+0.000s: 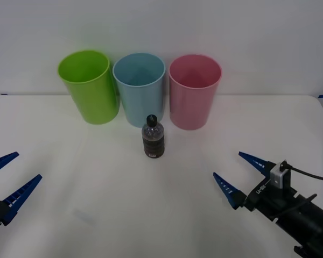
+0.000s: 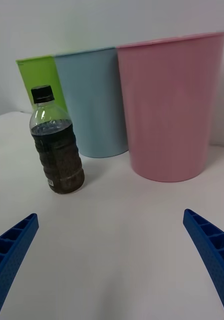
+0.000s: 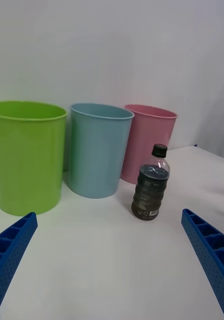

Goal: Grasp the object on the table and drop it into the matching bin: aluminum can to the light blue bin, PET bottle to the pink bin.

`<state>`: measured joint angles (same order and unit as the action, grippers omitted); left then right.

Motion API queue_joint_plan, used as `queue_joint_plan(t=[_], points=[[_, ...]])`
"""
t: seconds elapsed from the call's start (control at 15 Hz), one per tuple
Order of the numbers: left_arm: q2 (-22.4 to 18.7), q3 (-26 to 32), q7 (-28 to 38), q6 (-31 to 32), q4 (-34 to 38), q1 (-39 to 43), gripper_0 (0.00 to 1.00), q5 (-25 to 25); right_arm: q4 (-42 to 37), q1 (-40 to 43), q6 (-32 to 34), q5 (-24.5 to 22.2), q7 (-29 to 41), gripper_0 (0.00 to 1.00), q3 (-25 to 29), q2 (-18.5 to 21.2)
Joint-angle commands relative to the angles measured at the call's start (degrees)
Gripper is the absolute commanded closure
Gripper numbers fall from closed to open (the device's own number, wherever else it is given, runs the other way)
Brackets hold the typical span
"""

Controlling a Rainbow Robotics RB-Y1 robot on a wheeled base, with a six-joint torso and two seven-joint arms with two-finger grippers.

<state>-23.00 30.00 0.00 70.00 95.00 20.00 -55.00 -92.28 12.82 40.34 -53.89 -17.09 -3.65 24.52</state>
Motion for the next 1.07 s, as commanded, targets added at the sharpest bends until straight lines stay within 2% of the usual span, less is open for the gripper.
queue_joint_plan(t=[0.07,0.47,1.07], points=[[0.0,0.0,0.0,0.0,0.0,0.0,0.00,0.0,0.0,-1.8,-4.3,0.0,-0.3,0.00,-3.9,-0.3],[0.0,0.0,0.0,0.0,0.0,0.0,0.00,0.0,0.0,-5.5,-13.4,-2.2,-1.1,0.00,-10.9,-3.7],[0.0,0.0,0.0,0.0,0.0,0.0,0.00,0.0,0.6,-12.6,-26.7,-2.9,-1.1,0.00,-22.2,-4.5]])
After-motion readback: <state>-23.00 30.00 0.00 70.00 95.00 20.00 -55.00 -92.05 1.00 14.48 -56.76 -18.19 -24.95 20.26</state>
